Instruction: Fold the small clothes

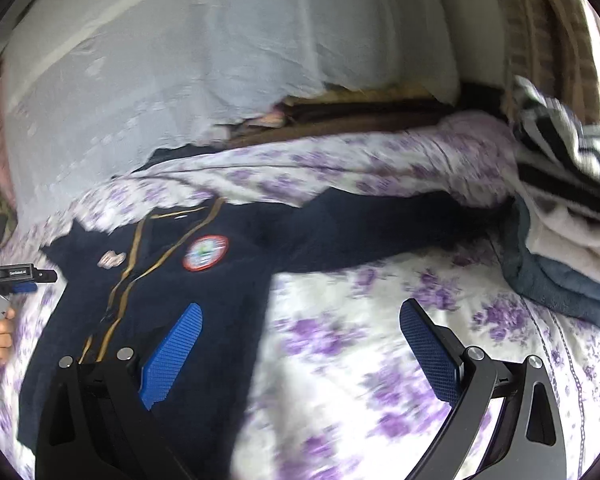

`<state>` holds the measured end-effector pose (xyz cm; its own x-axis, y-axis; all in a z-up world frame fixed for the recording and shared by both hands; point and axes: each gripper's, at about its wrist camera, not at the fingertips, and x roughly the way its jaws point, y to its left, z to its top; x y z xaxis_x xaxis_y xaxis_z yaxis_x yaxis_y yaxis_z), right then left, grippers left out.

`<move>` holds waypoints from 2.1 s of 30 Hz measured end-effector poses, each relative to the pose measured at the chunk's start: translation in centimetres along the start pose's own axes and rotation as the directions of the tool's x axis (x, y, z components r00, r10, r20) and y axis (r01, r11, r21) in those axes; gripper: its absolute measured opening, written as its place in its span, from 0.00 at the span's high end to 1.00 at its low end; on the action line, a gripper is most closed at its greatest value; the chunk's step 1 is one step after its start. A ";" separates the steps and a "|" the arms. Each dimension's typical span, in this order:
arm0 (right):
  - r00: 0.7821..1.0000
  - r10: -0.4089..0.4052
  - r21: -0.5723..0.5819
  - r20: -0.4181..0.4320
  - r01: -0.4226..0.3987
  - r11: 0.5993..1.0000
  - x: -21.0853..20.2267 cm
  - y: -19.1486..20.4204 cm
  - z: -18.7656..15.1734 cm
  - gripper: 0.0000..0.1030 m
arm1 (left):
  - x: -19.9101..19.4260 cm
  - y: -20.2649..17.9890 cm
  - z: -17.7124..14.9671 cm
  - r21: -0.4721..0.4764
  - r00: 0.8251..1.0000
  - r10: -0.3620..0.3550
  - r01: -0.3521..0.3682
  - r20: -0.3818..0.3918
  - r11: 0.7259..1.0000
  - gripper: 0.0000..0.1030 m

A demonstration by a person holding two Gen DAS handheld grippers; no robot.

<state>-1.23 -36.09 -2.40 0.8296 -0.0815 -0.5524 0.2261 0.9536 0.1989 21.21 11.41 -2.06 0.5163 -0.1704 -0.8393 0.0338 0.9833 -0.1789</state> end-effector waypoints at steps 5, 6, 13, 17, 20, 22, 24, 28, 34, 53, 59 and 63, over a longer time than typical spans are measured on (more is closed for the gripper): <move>1.000 -0.016 0.129 0.004 0.016 0.992 1.2 -4.2 0.6 0.03 | 3.6 2.8 5.0 -0.129 1.000 -0.012 0.014 0.023 0.992 0.04; 1.000 -0.016 0.154 0.003 0.015 0.988 1.4 -4.9 0.7 0.03 | 4.2 3.9 5.9 -0.186 0.999 -0.038 0.043 0.028 0.982 0.04; 1.000 -0.018 0.386 0.002 0.016 0.922 3.6 -10.3 1.5 0.03 | 5.1 9.5 8.5 -0.371 0.992 0.039 0.007 0.116 0.929 0.74; 0.999 -0.047 0.504 0.016 0.033 0.863 4.5 -12.4 1.6 0.03 | 3.2 12.1 7.4 -0.411 0.984 0.006 0.069 0.177 0.909 0.91; 0.998 -0.052 0.553 0.022 0.031 0.833 6.0 -13.1 2.6 0.03 | 0.2 13.5 6.6 -0.406 0.970 0.065 0.037 0.233 0.913 0.91; 0.999 -0.045 0.572 0.023 0.024 0.820 7.1 -13.2 3.3 0.06 | -2.0 14.4 5.6 -0.399 0.966 0.058 0.050 0.253 0.916 0.91; 0.995 -0.093 0.584 0.038 0.054 0.810 8.4 -12.8 4.2 0.06 | -3.6 14.9 4.6 -0.366 0.963 0.064 0.038 0.262 0.930 0.90; 0.967 -0.255 0.547 0.012 0.207 0.811 10.4 -12.3 5.1 0.21 | -2.1 15.4 3.2 -0.322 0.976 0.135 -0.074 0.173 0.944 0.84; 0.971 -0.238 0.544 0.023 0.188 0.818 10.9 -13.3 4.4 0.88 | -1.9 14.7 1.9 -0.314 0.943 0.261 -0.189 0.206 0.931 0.63; 0.945 -0.289 0.452 0.152 0.194 0.871 7.1 -12.2 4.5 0.86 | -0.6 -13.2 -1.7 0.278 0.981 0.009 -0.063 0.193 0.958 0.26; 0.934 -0.265 0.358 0.241 0.169 0.918 4.4 -8.6 5.5 0.87 | 5.9 -22.4 -5.7 0.457 0.982 0.137 -0.183 0.131 0.870 0.14; 0.948 -0.185 0.359 0.260 0.083 0.930 3.6 -8.2 6.1 0.87 | 5.1 -20.6 -5.5 0.405 0.988 0.089 -0.132 0.124 0.905 0.06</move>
<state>2.99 -45.99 -1.03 0.8771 -0.3289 -0.3501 0.4624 0.7755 0.4298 18.41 -10.02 -5.45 0.6191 -0.0734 -0.7819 0.3090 0.9381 0.1566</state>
